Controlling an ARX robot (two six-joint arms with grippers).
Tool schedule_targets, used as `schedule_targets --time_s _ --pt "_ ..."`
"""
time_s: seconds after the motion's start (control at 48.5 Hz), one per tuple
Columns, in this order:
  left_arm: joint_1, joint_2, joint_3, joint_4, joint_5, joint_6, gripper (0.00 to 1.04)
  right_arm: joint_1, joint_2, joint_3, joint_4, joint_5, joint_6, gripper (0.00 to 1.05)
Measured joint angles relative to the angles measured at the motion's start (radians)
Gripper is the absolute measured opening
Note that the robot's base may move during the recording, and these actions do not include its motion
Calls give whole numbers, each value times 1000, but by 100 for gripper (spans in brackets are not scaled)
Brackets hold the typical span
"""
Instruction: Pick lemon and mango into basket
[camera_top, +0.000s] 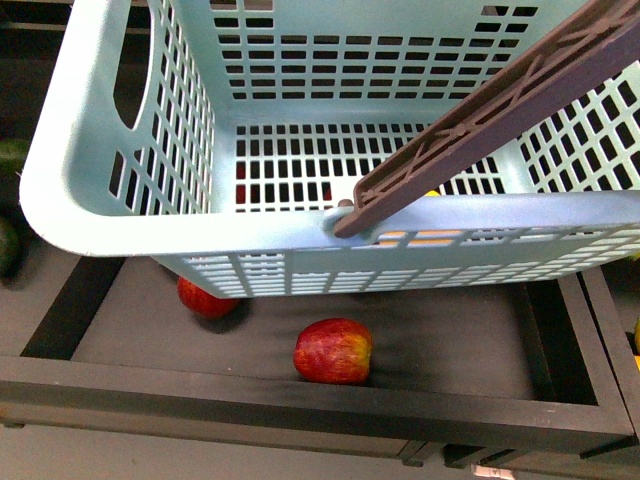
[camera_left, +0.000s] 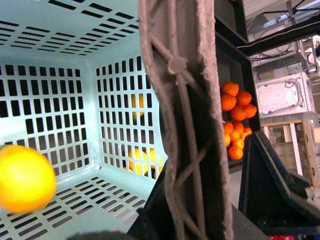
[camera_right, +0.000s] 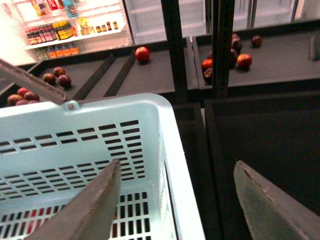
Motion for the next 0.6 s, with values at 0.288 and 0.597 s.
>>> schedule_targets --time_s 0.288,0.597 --pt "-1 0 1 0 0 -5 5 -87 -202 -228 43 -79 -129 5" --pt "-1 0 1 0 0 -4 5 -93 -349 -324 -7 -86 -139 10"
